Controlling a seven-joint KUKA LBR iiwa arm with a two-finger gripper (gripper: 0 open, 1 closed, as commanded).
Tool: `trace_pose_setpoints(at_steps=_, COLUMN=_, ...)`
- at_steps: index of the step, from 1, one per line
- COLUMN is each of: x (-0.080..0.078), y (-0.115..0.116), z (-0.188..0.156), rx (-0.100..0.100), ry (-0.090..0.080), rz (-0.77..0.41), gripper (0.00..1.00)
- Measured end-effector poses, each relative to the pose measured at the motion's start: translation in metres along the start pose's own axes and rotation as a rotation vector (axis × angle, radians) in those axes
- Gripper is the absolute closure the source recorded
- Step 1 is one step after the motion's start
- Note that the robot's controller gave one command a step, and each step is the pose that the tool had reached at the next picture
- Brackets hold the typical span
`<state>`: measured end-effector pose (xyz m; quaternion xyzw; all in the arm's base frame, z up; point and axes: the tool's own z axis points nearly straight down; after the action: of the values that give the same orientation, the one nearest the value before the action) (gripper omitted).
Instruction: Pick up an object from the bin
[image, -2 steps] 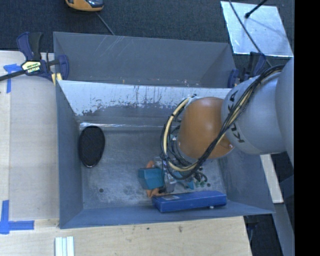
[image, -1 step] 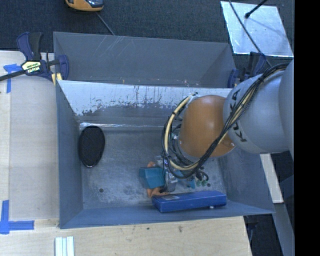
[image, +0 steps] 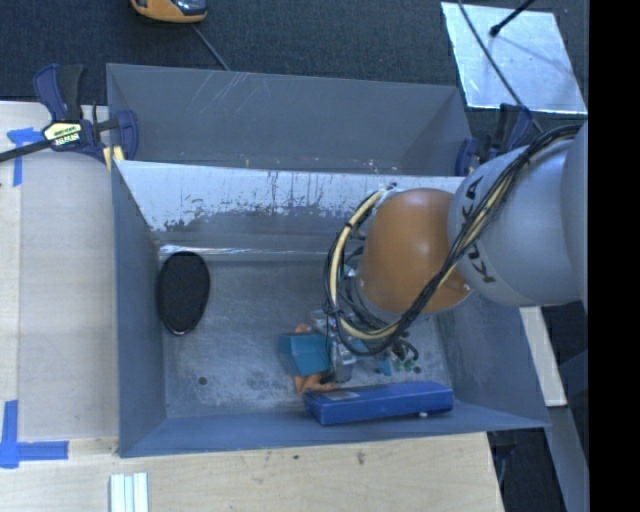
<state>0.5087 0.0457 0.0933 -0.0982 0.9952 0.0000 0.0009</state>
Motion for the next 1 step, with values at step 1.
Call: trace_pose_setpoints(at_steps=1, x=0.0014, y=0.0001, z=-0.0046, rx=0.0, ry=0.005, rz=0.0, gripper=1.0)
